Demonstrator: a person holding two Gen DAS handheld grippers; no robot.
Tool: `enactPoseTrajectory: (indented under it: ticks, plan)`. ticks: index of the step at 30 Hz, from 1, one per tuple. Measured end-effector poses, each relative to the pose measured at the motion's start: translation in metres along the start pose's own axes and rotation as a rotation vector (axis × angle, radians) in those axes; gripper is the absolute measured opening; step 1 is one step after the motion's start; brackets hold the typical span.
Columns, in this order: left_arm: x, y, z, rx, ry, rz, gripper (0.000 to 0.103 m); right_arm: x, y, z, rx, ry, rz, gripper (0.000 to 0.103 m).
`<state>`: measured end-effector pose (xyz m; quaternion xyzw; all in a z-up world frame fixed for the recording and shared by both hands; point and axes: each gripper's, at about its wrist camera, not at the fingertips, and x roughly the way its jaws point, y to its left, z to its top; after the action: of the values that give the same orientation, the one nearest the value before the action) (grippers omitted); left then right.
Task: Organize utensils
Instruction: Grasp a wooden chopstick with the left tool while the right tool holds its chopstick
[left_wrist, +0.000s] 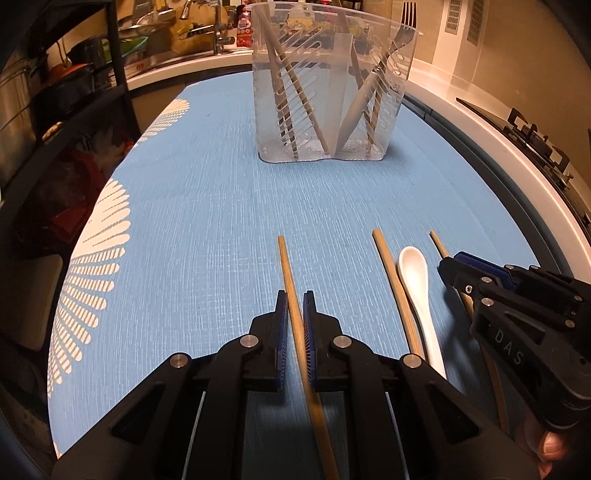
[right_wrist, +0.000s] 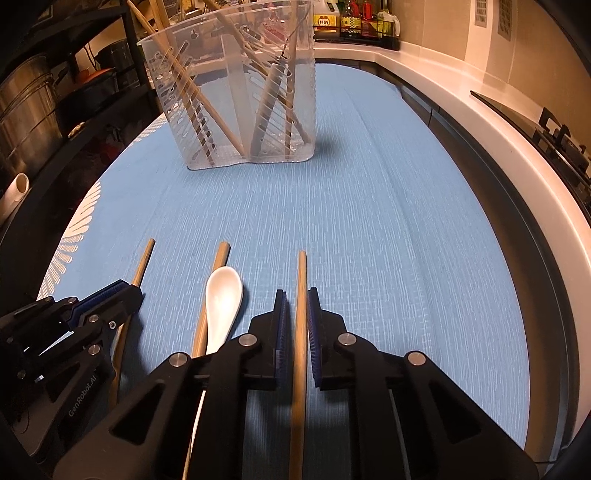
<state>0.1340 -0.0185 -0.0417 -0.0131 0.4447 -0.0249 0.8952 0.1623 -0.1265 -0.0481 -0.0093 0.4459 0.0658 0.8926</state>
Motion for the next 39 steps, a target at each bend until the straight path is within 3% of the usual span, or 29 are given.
enactPoseTrajectory:
  ticks: [4,10,24,39]
  plan:
    - [0.001,-0.001,0.002,0.015,0.002,0.013,0.008,0.000,0.000,0.000,0.002,-0.013,-0.006,0.006]
    - [-0.001,0.012,0.002,-0.022,0.020,0.018,0.008,0.000,-0.006,0.000,0.028,-0.008,-0.010,0.008]
    - [0.001,0.004,0.003,0.027,0.012,0.028,0.008,-0.001,0.001,0.000,-0.007,-0.012,-0.027,0.006]
    - [-0.022,0.014,0.011,-0.039,-0.007,-0.100,0.006,-0.034,0.002,0.011,0.018,-0.097,0.048,0.006]
